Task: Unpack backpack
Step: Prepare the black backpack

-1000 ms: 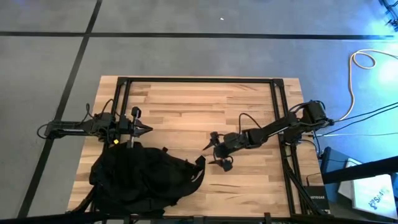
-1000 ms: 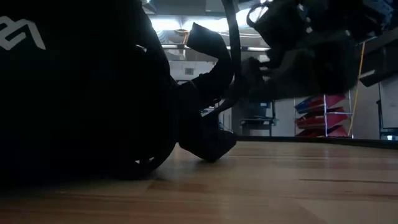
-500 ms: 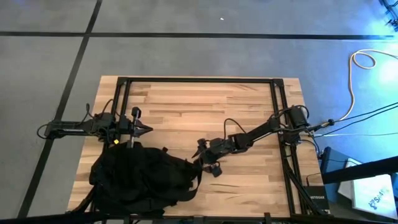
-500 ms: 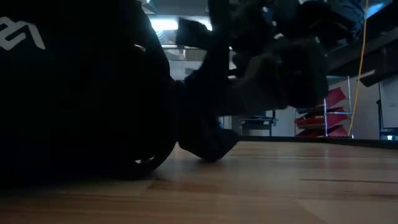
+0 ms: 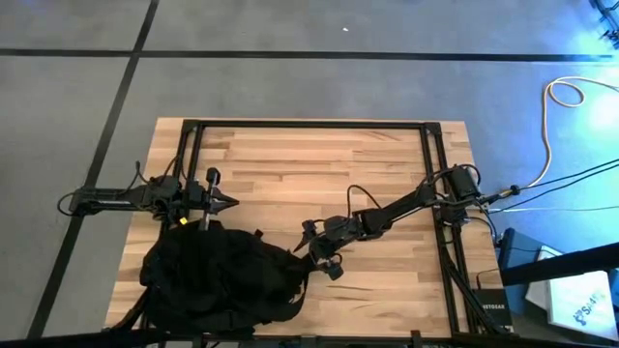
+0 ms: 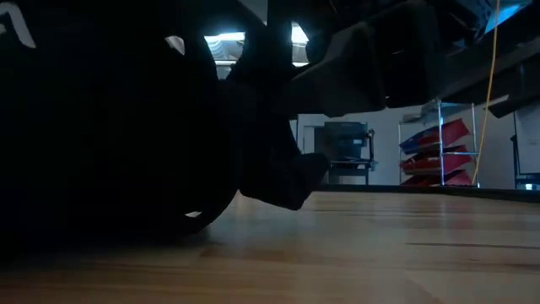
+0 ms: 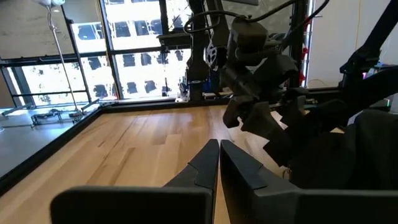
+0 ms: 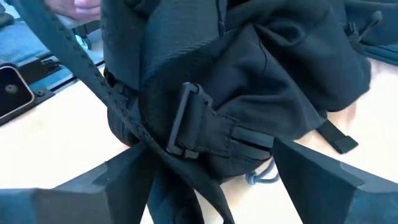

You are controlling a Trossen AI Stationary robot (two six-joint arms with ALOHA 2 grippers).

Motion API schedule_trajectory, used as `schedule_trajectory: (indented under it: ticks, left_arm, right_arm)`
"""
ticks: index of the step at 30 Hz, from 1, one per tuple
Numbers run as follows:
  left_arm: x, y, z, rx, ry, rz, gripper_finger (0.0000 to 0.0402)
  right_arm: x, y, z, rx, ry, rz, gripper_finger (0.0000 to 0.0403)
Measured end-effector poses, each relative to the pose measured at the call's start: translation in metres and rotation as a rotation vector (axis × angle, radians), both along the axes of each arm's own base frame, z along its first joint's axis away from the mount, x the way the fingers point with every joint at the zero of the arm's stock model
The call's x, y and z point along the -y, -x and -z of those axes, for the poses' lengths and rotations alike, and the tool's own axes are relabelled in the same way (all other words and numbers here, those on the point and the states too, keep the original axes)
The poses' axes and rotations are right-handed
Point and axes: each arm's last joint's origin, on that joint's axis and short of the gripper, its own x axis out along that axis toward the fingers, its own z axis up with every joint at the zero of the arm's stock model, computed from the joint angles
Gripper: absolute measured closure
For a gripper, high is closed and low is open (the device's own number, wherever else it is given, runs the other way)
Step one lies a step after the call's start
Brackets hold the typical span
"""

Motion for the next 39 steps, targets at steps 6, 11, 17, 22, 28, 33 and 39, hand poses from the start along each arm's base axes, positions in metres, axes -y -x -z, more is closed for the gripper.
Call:
schedule_trajectory:
  ticks: [6, 11, 17, 22, 28, 33, 39]
  left_arm:
    - [0.0, 0.0, 0.0, -0.002, 0.0, 0.0, 0.0402]
    - [0.0, 0.0, 0.0, -0.003, 0.0, 0.0, 0.0402]
    - [0.0, 0.0, 0.0, -0.004, 0.0, 0.0, 0.0402]
    - [0.0, 0.0, 0.0, -0.004, 0.0, 0.0, 0.0402]
    - [0.0, 0.0, 0.0, -0.005, 0.0, -0.001, 0.0402]
    - [0.0, 0.0, 0.001, -0.005, 0.0, 0.0, 0.0402]
    - [0.0, 0.0, 0.0, -0.004, 0.0, 0.0, 0.0402]
  right_arm:
    - [-0.002, 0.0, -0.001, 0.008, -0.001, -0.001, 0.0125]
    - [-0.002, 0.0, -0.001, 0.013, -0.002, 0.001, 0.0185]
    - [-0.002, 0.0, -0.001, 0.016, -0.001, 0.005, 0.027]
    - [-0.002, -0.001, -0.008, 0.057, -0.018, -0.01, 0.0335]
    - [-0.002, -0.001, -0.012, 0.069, -0.024, -0.015, 0.0393]
    - [-0.002, 0.0, -0.015, 0.067, -0.042, -0.005, 0.0394]
    - [0.001, 0.01, -0.038, 0.038, -0.032, 0.022, 0.0392]
